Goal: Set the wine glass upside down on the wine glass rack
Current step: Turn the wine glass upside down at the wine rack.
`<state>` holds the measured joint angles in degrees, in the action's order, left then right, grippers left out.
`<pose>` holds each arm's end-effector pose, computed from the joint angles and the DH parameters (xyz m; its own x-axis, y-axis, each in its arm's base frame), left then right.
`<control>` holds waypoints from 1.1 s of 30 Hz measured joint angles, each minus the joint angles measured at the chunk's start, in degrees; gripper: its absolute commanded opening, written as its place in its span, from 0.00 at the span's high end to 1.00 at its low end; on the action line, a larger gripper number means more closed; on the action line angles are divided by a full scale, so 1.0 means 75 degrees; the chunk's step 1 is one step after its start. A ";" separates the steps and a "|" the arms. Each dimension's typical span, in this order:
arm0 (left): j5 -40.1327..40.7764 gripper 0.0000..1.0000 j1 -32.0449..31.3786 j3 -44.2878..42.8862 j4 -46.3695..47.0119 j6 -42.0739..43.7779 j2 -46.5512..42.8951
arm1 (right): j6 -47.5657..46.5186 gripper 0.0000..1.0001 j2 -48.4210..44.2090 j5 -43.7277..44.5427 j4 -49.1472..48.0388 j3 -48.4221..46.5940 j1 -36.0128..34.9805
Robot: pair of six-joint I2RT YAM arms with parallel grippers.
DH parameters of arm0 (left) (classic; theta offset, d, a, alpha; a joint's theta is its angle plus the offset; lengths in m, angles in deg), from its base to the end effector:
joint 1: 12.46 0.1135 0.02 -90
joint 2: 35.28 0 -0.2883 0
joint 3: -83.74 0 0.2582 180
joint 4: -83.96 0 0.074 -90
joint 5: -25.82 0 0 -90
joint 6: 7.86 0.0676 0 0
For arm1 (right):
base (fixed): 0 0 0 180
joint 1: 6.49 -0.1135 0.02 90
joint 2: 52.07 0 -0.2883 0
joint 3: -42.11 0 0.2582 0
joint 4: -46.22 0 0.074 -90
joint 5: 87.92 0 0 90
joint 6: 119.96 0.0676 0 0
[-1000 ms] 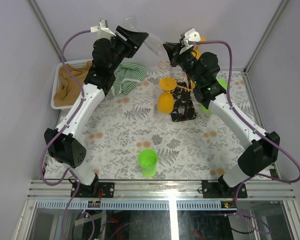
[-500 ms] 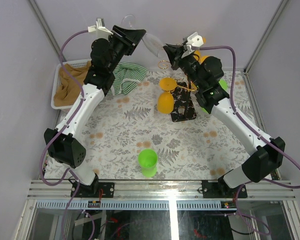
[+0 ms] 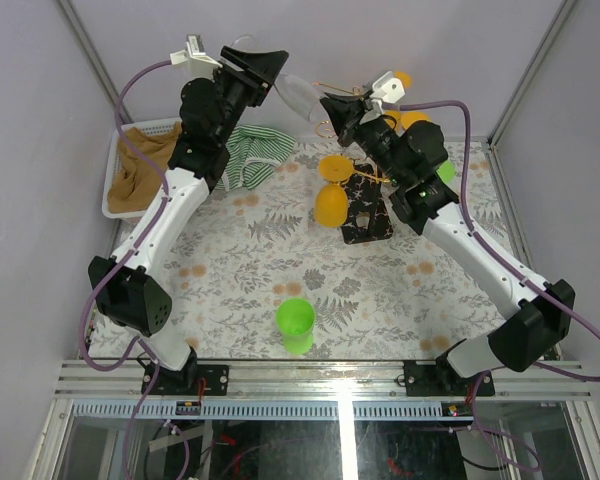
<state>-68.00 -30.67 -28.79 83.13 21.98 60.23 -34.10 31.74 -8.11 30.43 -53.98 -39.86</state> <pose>0.4075 -0.1388 0.5155 -0.1914 -0.8482 -0.4940 0.4151 0.3861 -0.8238 0.2984 0.2109 0.5212 0.4404 0.2050 -0.8741 -0.6416 0.7529 -0.1467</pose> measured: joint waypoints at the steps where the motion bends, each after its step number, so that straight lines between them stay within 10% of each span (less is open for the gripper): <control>1: 0.0023 0.55 0.0000 0.0017 0.0079 0.0000 0.0000 | -0.0003 1.00 -0.0003 0.0003 -0.0009 0.0003 -0.0020; 23: 0.0023 0.50 0.0000 0.0035 0.0210 -0.0038 0.0003 | -0.0743 1.00 0.0149 0.1475 -0.0315 0.0006 -0.0472; 33: 0.0000 0.70 0.0000 0.0032 0.0233 -0.0256 0.0032 | -0.1040 1.00 0.0254 0.1661 -0.0434 0.0020 -0.0635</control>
<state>-68.00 -30.67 -28.55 84.87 20.05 60.47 -41.90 33.65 4.35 27.17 -53.82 -44.62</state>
